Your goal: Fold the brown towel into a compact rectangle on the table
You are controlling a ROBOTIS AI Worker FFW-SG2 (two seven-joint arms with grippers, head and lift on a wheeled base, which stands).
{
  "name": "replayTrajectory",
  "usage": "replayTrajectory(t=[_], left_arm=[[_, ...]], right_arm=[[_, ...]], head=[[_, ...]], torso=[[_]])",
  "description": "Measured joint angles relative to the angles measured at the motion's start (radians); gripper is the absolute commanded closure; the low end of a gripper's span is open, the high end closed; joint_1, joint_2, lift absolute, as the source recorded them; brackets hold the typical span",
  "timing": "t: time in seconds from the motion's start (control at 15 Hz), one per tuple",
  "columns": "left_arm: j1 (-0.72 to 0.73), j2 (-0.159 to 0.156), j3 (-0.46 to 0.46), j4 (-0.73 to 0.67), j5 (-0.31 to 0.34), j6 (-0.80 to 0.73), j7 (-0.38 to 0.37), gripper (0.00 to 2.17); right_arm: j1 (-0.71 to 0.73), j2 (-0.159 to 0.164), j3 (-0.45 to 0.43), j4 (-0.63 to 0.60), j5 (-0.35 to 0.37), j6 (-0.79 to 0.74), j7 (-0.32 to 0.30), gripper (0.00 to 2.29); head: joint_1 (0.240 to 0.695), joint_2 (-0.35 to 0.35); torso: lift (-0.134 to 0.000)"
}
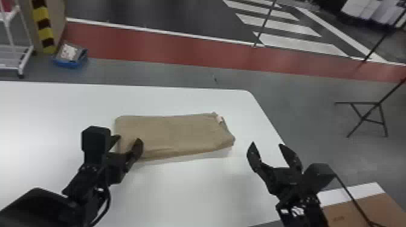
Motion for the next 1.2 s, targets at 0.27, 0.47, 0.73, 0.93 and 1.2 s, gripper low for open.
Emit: replayTrajectory(t=[0.27, 0.47, 0.73, 0.93, 1.2], left_arm=[[0.002, 0.007, 0.000, -0.004, -0.005, 0.034, 0.008, 1.19], [0.008, 0.014, 0.007, -0.016, -0.003, 0.052, 0.029, 1.26], [0.025, 0.035, 0.037, -0.062, 0.000, 0.063, 0.033, 1.26], [0.054, 0.069, 0.074, -0.112, 0.000, 0.076, 0.038, 1.26], [0.124, 0.121, 0.160, -0.202, 0.004, 0.093, 0.036, 1.26]], right_arm=[[0.004, 0.001, 0.000, 0.000, -0.006, -0.015, 0.000, 0.07], [0.005, 0.005, 0.000, 0.000, -0.009, -0.018, 0.000, 0.07], [0.005, 0.006, 0.008, -0.001, -0.009, -0.020, 0.000, 0.08], [0.001, 0.006, 0.019, -0.002, -0.008, -0.018, 0.000, 0.08], [-0.014, 0.006, 0.045, -0.009, 0.001, -0.007, -0.007, 0.08]], head=[[0.695, -0.350], [0.695, -0.350], [0.695, -0.350], [0.695, -0.346], [0.695, -0.277]], torso=[[-0.123], [-0.123], [-0.123], [-0.123], [-0.123]])
